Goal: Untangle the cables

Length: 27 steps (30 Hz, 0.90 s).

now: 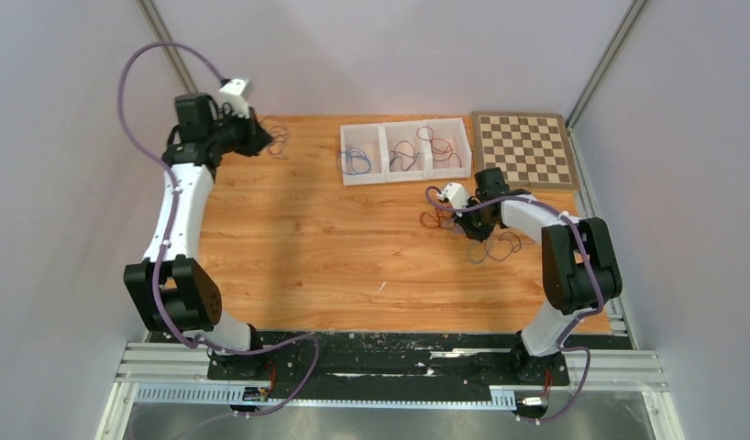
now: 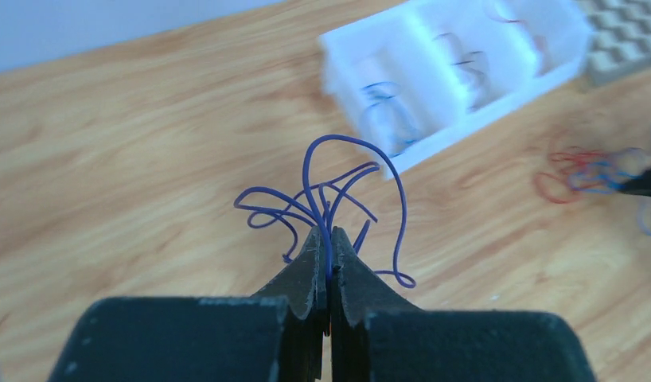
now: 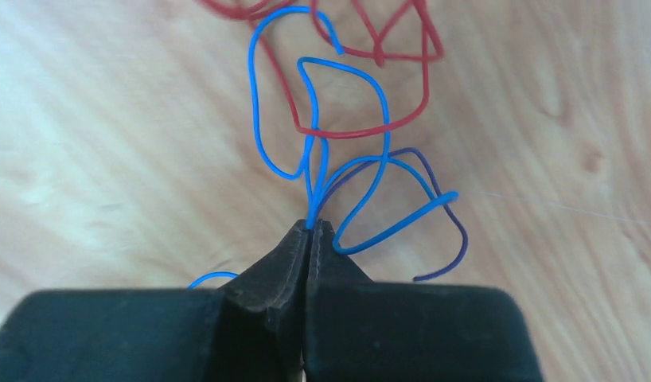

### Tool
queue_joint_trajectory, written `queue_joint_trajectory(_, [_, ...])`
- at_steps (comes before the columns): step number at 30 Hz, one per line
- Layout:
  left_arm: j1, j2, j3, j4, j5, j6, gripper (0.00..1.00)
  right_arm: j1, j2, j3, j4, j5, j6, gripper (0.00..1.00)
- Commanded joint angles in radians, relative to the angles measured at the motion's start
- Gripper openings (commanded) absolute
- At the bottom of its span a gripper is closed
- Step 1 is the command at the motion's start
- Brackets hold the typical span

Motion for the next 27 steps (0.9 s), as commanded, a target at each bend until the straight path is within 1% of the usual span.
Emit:
queue_joint_trajectory(1, [-0.213,0.091,0.119,0.088,0.019,-0.075,0.00,0.005,-0.076,0.067,-0.147,-0.261,0.034,0.00])
queue_joint_trajectory(2, [-0.239,0.143,0.163,0.095,0.016,-0.086,0.00,0.006,-0.092,0.073,-0.156,-0.284,0.039,0.00])
queue_joint_trajectory(3, [-0.292,0.169,0.186,0.095,0.009,-0.091,0.00,0.006,-0.109,0.079,-0.166,-0.309,0.045,0.00])
queue_joint_trajectory(6, [-0.384,0.322,0.328,0.124,0.012,-0.167,0.00,0.006,-0.153,0.089,-0.183,-0.358,0.061,0.00])
queue_joint_trajectory(7, [-0.398,0.357,0.393,0.142,0.026,-0.185,0.00,0.005,-0.166,0.090,-0.185,-0.368,0.068,0.00])
queue_joint_trajectory(10, [-0.464,0.527,0.523,0.173,0.036,-0.240,0.00,0.006,-0.186,0.094,-0.191,-0.377,0.088,0.00])
queue_joint_trajectory(13, [-0.508,0.643,0.658,0.210,0.026,-0.278,0.00,0.005,-0.188,0.106,-0.195,-0.372,0.105,0.00])
queue_joint_trajectory(17, [-0.542,0.793,0.726,0.295,-0.001,-0.342,0.01,0.004,-0.183,0.129,-0.206,-0.367,0.122,0.00])
queue_joint_trajectory(22, [-0.559,0.893,0.741,0.405,-0.010,-0.380,0.04,0.004,-0.165,0.161,-0.221,-0.355,0.135,0.00])
queue_joint_trajectory(24, [-0.566,0.935,0.778,0.402,-0.009,-0.378,0.19,0.004,-0.157,0.166,-0.227,-0.348,0.138,0.00])
queue_joint_trajectory(25, [-0.567,0.950,0.795,0.396,-0.007,-0.376,0.36,0.003,-0.156,0.166,-0.228,-0.349,0.139,0.00])
queue_joint_trajectory(26, [-0.568,0.951,0.799,0.393,-0.004,-0.373,0.44,0.004,-0.155,0.165,-0.230,-0.353,0.140,0.00])
queue_joint_trajectory(27, [-0.567,0.938,0.801,0.378,-0.006,-0.360,0.56,0.004,-0.156,0.164,-0.230,-0.359,0.140,0.00])
